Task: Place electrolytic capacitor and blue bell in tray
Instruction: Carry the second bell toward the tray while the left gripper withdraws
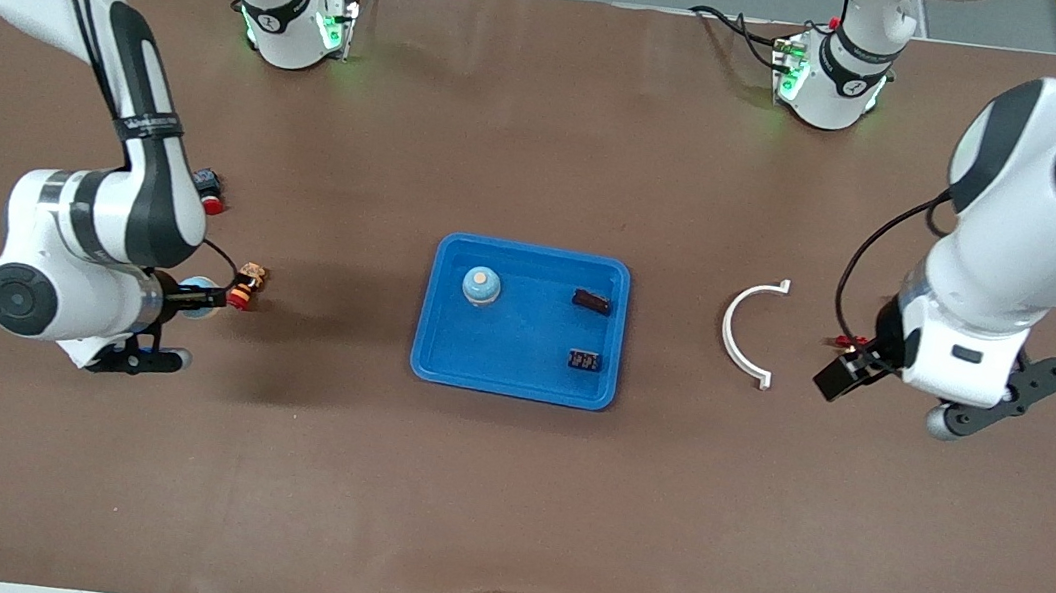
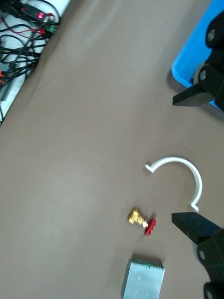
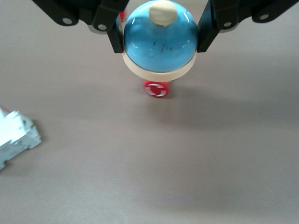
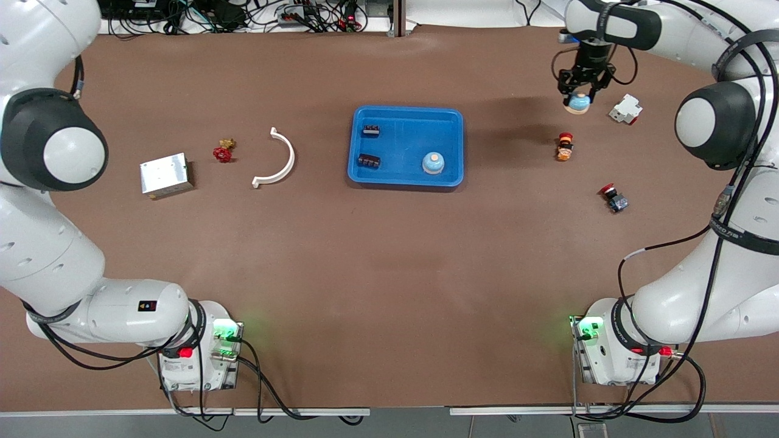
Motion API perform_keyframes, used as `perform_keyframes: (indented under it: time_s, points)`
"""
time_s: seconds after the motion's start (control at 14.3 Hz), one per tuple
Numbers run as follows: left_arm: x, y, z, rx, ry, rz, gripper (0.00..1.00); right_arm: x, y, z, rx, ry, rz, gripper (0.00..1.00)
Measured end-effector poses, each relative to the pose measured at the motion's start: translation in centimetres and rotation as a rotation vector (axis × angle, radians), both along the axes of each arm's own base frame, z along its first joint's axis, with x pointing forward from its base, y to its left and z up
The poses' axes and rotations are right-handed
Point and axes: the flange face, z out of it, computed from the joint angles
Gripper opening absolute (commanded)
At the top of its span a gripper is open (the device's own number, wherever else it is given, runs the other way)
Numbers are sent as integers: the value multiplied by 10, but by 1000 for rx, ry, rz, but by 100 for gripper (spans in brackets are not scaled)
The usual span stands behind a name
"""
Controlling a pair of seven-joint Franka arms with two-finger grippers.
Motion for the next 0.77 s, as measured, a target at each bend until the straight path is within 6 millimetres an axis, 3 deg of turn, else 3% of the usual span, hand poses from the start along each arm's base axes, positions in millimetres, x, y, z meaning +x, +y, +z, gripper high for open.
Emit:
perform_keyframes:
  time_s: [0.21,0.49,0.77]
  points:
    - [-12,22,22,2,32,-86,100,-5,66,12,-2,-13,-115,31]
    - [-39,26,55,26,59,-173,100,-17,151,29,-4,-42,-244,28]
    - [-62,50,71,-15,90,-237,100,-27,215,40,12,-126,-324,28]
